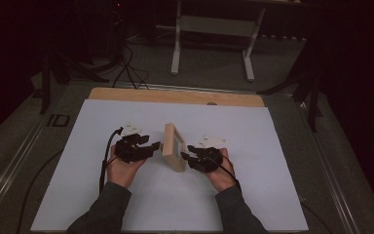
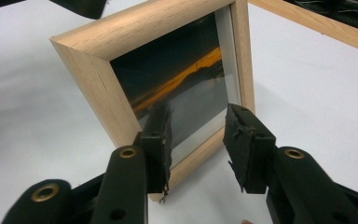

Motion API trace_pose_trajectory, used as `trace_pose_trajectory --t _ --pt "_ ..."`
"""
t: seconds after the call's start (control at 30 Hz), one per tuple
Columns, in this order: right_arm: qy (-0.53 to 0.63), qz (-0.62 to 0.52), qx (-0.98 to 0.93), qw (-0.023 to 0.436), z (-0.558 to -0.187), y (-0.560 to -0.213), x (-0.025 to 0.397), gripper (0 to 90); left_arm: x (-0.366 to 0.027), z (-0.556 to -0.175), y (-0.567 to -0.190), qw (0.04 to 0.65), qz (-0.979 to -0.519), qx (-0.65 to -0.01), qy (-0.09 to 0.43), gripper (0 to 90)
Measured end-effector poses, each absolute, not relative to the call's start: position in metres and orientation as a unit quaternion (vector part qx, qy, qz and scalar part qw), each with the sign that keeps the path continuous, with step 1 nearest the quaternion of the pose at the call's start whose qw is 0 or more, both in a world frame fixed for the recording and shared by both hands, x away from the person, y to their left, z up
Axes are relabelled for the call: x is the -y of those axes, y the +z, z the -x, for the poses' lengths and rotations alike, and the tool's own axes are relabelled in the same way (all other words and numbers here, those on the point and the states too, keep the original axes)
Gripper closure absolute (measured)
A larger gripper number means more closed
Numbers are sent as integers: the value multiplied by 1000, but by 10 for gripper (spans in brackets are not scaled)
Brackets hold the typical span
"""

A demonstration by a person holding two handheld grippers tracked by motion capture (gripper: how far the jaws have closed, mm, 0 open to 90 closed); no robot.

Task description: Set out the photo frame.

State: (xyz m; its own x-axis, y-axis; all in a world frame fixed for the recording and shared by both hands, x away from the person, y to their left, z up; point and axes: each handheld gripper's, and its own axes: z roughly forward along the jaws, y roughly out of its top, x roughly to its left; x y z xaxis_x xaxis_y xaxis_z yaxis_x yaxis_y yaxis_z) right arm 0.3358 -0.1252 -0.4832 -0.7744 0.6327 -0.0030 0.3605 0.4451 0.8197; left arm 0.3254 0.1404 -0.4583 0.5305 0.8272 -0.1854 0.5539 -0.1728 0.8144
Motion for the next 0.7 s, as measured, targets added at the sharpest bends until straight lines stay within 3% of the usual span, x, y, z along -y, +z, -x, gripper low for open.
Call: trace_pose_trajectory --t 0.7 --pt "438 -309 -829 160 -335 -482 132 554 -132 -310 -446 482 -746 -440 132 378"
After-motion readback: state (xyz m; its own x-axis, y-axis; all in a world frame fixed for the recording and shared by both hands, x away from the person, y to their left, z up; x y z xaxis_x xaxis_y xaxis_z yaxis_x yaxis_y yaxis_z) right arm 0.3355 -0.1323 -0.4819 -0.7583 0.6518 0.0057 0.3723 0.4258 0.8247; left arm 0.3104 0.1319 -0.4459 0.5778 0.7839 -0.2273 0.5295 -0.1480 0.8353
